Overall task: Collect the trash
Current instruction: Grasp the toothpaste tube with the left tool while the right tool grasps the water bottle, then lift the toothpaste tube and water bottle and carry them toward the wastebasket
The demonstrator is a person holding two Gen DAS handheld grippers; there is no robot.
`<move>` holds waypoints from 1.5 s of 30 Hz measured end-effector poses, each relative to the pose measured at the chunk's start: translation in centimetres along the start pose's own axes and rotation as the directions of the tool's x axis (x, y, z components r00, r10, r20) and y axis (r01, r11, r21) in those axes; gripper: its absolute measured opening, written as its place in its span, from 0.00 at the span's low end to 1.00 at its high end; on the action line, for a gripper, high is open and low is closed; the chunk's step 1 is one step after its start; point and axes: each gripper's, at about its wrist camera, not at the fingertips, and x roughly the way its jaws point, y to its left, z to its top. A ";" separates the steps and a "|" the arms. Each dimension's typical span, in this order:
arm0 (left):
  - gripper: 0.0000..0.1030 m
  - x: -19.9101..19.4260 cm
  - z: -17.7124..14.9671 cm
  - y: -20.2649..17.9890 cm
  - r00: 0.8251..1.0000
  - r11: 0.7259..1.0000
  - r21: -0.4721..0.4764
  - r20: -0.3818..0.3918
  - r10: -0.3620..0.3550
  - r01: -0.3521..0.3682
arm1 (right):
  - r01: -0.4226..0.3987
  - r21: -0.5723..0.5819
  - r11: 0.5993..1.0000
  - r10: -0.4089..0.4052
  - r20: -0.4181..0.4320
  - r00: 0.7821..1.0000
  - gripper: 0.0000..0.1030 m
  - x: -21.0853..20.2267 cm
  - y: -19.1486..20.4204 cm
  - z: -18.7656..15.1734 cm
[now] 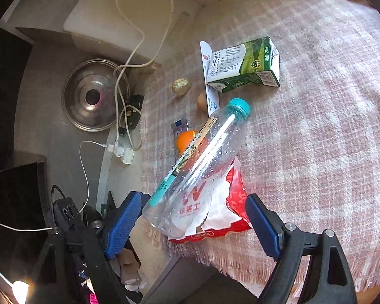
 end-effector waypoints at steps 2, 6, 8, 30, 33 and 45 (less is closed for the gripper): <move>0.52 1.0 0.6 -0.4 0.999 1.000 0.011 -0.037 0.016 -0.016 | -0.003 0.023 1.000 0.003 -0.010 1.000 0.84 0.9 -0.3 0.5; 0.52 3.1 1.2 -1.0 0.992 0.997 0.041 -0.108 0.062 -0.058 | 0.002 0.044 0.999 -0.001 -0.027 1.000 0.84 2.5 -0.5 1.3; 0.52 4.0 1.4 -1.1 0.987 0.996 0.050 -0.134 0.086 -0.080 | 0.003 0.048 0.999 -0.002 -0.033 0.999 0.84 3.1 -0.5 1.6; 0.52 6.7 0.1 1.0 0.960 0.990 0.089 -0.247 0.130 -0.111 | 0.043 0.026 0.999 -0.041 -0.079 0.996 0.81 6.8 0.0 2.8; 0.52 6.6 -0.2 1.1 0.960 0.988 0.098 -0.245 0.138 -0.117 | 0.040 0.031 0.999 -0.037 -0.086 0.996 0.81 7.1 -0.1 2.8; 0.28 7.3 1.0 1.9 0.966 0.987 0.091 -0.208 0.152 -0.136 | 0.030 0.042 0.999 -0.024 -0.122 0.992 0.71 8.0 0.2 2.9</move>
